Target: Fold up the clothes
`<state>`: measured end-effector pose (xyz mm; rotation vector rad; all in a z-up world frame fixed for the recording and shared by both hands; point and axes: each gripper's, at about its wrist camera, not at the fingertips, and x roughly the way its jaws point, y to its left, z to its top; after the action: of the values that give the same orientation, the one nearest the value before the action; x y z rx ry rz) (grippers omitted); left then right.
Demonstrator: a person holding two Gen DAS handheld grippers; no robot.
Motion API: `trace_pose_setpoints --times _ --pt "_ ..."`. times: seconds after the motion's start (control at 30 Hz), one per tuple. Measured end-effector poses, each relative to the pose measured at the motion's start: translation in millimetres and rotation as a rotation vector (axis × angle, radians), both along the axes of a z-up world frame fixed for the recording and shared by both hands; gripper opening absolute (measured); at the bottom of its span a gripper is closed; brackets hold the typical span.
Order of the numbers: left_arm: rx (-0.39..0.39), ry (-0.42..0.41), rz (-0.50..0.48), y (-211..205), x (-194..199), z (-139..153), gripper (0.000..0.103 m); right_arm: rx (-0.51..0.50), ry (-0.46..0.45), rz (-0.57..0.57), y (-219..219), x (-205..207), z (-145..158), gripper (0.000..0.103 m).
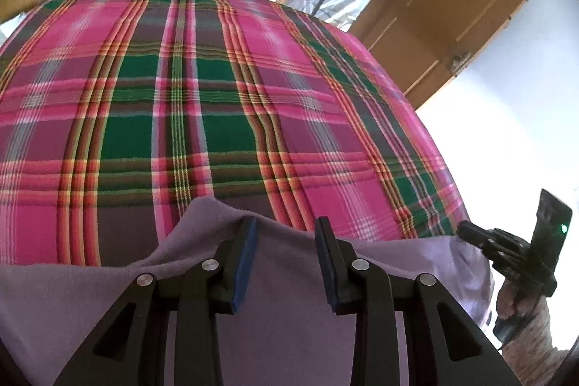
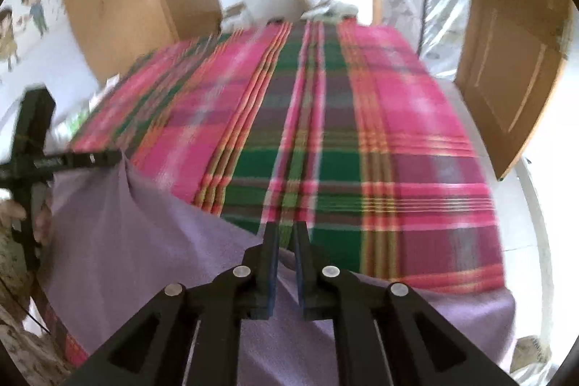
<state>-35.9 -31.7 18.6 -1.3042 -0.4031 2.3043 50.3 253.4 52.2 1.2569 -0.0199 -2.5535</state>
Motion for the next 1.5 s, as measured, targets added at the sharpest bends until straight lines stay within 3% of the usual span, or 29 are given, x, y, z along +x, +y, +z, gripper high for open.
trace_pose_setpoints --times 0.13,0.47,0.63,0.83,1.03,1.1,1.23,1.37,1.47,1.5 --pt "0.0 0.008 0.005 1.4 9.1 6.4 0.034 -0.002 0.031 -0.076 26.0 27.8 11.0 0.019" --pt "-0.004 0.04 -0.09 19.0 70.9 18.9 0.034 -0.034 0.013 -0.274 73.2 99.2 -12.3 0.022" --pt "-0.045 0.062 -0.254 55.3 107.0 17.7 0.034 -0.051 0.033 -0.398 96.7 124.6 -24.3 0.022" --pt "-0.053 0.094 -0.499 106.0 144.4 14.1 0.034 0.053 0.091 -0.46 100.6 132.2 -29.0 0.022" --pt "-0.056 0.08 -0.644 134.6 168.5 0.8 0.034 -0.084 0.122 -0.591 130.4 140.3 -23.6 0.022" --pt "-0.049 0.088 -0.646 135.4 170.1 0.4 0.034 -0.122 0.117 -0.61 142.5 138.0 -22.9 0.024" --pt "-0.001 0.054 -0.64 131.8 164.2 -1.9 0.034 -0.104 0.126 -0.676 163.3 127.6 -22.9 0.033" --pt "0.026 0.037 -0.634 131.5 160.7 -3.5 0.034 -0.289 0.03 -0.665 191.0 106.8 -38.7 0.035" --pt "0.032 0.035 -0.634 131.2 161.7 -2.9 0.034 -0.337 0.006 -0.638 194.9 97.4 -45.6 0.037" --pt "0.035 0.035 -0.634 131.5 161.8 -3.0 0.034 -0.34 0.011 -0.63 194.6 95.9 -45.8 0.033"
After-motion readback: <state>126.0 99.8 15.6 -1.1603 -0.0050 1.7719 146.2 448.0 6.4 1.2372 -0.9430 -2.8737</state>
